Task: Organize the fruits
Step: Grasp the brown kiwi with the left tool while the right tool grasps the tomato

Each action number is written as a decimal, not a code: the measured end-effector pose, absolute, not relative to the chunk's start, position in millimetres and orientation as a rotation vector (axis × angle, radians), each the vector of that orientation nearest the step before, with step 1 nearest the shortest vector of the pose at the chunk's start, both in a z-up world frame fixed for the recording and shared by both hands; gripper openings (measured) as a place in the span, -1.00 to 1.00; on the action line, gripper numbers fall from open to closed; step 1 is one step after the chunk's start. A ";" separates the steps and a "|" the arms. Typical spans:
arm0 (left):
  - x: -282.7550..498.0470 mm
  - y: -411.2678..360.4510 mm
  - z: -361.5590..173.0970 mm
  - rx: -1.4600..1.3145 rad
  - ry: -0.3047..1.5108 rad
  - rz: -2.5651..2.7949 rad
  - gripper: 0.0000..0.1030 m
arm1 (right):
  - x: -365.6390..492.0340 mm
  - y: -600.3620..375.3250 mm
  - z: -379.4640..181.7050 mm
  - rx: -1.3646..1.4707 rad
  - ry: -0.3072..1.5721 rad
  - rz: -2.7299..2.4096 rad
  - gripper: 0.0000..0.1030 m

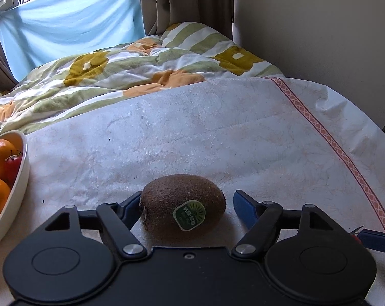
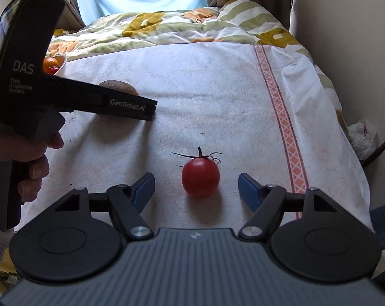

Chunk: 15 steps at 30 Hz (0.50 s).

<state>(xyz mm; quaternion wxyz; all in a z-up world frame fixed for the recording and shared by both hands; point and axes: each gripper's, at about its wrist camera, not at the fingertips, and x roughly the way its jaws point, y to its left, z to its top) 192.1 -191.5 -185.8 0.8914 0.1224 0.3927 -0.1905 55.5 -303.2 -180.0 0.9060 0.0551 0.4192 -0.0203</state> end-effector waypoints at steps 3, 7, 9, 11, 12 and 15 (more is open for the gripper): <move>192.7 -191.2 -184.5 0.250 0.809 -0.385 0.35 | 54.3 -302.5 -180.2 0.114 0.858 -0.044 0.58; 191.3 -191.3 -184.7 0.248 0.803 -0.388 0.34 | 53.7 -302.8 -181.1 0.105 0.850 -0.053 0.48; 190.5 -191.3 -184.2 0.251 0.806 -0.390 0.34 | 53.7 -303.5 -181.3 0.101 0.846 -0.057 0.44; 188.7 -190.1 -183.6 0.248 0.812 -0.393 0.34 | 54.4 -304.3 -181.6 0.100 0.842 -0.059 0.41; 187.8 -189.5 -183.3 0.247 0.815 -0.393 0.34 | 54.7 -304.7 -181.5 0.101 0.840 -0.060 0.38; 184.2 -185.8 -182.6 0.242 0.821 -0.391 0.34 | 54.0 -304.3 -181.4 0.099 0.835 -0.061 0.35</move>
